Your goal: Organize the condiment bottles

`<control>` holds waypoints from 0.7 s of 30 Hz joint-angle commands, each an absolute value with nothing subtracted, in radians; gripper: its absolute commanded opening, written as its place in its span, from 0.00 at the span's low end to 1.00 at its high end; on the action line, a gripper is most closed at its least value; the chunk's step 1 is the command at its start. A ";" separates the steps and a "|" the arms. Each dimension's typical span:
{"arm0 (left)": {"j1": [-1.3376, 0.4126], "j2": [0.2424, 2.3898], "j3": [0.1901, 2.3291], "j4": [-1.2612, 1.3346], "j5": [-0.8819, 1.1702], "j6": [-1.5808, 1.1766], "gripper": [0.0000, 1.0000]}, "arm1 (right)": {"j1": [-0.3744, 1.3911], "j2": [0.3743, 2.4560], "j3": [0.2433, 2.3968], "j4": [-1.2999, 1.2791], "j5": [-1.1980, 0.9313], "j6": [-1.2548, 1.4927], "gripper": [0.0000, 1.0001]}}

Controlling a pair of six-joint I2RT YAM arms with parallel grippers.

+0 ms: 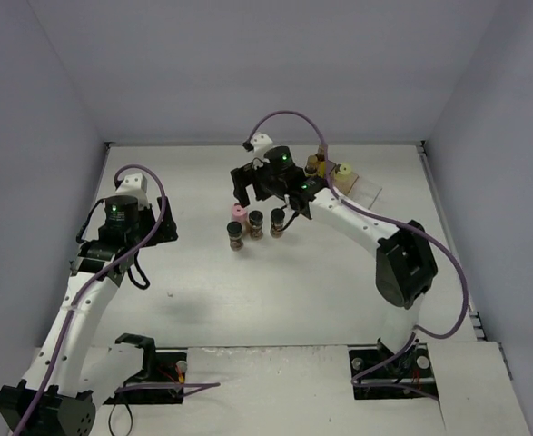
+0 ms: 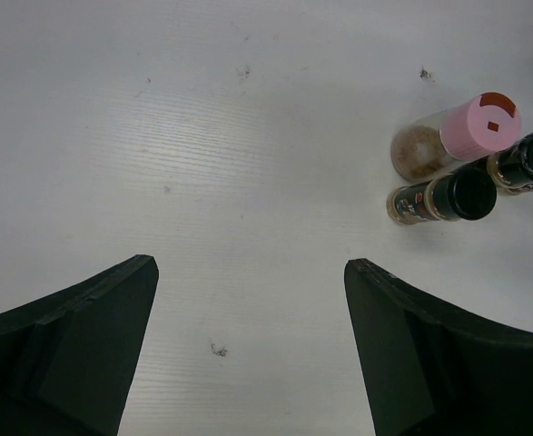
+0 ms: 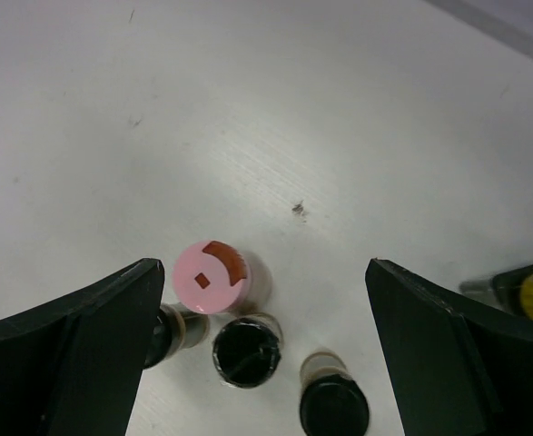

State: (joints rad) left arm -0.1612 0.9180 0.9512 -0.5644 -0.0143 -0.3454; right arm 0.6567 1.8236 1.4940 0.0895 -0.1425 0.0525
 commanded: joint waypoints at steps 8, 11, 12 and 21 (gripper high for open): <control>-0.152 0.904 0.966 -0.523 0.000 -0.359 0.86 | 0.749 1.976 1.638 0.107 -0.078 0.110 0.99; -0.152 0.902 0.966 -0.523 0.000 -0.359 0.86 | 0.755 2.012 1.646 0.104 -0.066 0.118 0.97; -0.152 0.900 0.966 -0.525 0.000 -0.359 0.86 | 0.755 2.020 1.647 0.100 -0.061 0.121 0.96; -0.152 0.899 0.966 -0.525 0.000 -0.359 0.86 | 0.761 2.068 1.657 0.086 -0.032 0.121 0.86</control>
State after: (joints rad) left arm -0.1612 0.9108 0.9512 -0.5648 -0.0032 -0.3496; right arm 0.7551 2.0903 1.6028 0.0505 -0.0647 0.1089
